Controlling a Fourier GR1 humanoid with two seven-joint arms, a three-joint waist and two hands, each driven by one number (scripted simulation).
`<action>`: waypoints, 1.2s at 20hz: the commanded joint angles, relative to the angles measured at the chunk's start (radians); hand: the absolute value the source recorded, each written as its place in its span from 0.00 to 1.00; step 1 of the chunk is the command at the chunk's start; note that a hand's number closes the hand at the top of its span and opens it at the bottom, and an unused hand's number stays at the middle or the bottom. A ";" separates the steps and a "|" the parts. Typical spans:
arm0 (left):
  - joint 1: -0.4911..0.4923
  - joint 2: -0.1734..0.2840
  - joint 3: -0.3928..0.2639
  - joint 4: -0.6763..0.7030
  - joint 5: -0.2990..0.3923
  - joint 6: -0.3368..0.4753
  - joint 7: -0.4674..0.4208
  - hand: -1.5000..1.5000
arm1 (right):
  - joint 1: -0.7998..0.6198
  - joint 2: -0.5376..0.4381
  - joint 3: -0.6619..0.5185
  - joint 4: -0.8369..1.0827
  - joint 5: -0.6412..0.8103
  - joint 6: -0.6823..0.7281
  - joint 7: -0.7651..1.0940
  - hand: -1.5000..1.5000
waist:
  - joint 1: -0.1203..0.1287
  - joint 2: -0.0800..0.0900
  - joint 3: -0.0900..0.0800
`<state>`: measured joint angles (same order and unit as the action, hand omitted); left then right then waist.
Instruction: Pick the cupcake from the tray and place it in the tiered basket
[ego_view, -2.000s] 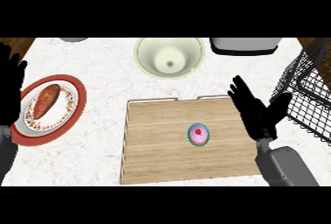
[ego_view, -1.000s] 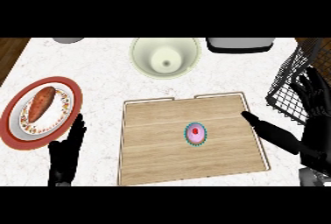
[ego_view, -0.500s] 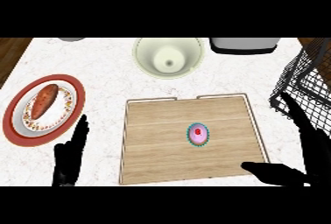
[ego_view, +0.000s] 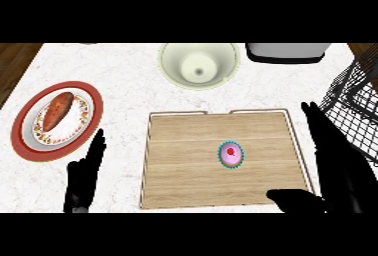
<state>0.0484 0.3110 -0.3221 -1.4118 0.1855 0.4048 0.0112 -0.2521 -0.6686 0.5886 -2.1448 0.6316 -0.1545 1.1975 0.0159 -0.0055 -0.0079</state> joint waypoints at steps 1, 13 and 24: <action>0.002 -0.006 -0.010 -0.005 -0.005 -0.006 0.008 0.50 | -0.104 0.108 0.073 0.044 0.089 0.143 0.287 0.00 | 0.008 0.002 0.001; 0.046 -0.030 -0.024 0.017 -0.024 -0.001 -0.028 0.50 | -0.135 0.386 0.099 0.317 0.201 0.343 0.290 0.00 | -0.003 0.002 0.003; 0.009 -0.006 0.025 0.028 -0.013 -0.031 -0.025 0.50 | -0.193 0.635 0.020 0.500 0.300 0.476 0.290 0.00 | -0.014 0.003 0.005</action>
<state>0.0594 0.2961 -0.3052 -1.4031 0.1729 0.3870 -0.0114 -0.4061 -0.1166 0.6267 -1.6946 0.9153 0.1606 1.2459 0.0063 -0.0041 -0.0011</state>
